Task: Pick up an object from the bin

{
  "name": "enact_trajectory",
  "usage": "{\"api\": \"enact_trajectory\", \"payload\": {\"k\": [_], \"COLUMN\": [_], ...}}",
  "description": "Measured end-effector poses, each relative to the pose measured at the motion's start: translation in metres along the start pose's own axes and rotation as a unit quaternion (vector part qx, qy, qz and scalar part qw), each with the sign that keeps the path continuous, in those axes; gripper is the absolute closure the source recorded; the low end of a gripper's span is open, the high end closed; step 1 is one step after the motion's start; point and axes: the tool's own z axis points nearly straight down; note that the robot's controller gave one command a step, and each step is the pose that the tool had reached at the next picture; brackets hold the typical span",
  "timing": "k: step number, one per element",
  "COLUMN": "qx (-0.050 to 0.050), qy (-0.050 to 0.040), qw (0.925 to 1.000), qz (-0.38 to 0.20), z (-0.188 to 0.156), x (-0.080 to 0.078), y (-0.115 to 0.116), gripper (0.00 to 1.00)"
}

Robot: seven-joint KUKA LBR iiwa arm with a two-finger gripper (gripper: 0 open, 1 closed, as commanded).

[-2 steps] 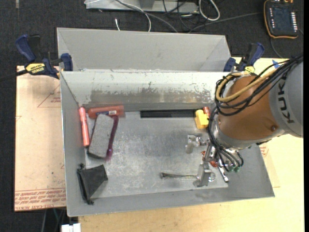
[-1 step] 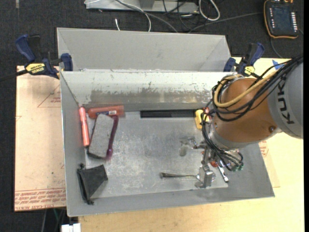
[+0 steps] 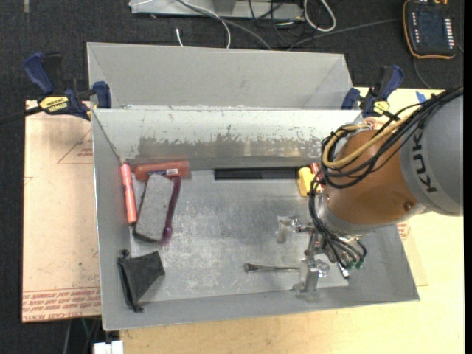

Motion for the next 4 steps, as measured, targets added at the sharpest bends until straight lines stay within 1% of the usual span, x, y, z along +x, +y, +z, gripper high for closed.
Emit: {"api": "enact_trajectory", "payload": {"k": [1,2,3,4], "qx": [0.004,0.001,0.001,0.001], "qy": [-0.0195,-0.0048,-0.0049,-0.0041], "qw": [0.9985,0.9994,0.9994,0.9994], "qz": [-0.05,-0.035,-0.035,-0.036], "z": [0.053,0.056,0.056,0.033], "x": [-0.005,-0.005,-0.005,-0.004], "y": [0.009,0.015,0.015,0.015], "gripper": [0.0,1.0,1.0,1.0]}}
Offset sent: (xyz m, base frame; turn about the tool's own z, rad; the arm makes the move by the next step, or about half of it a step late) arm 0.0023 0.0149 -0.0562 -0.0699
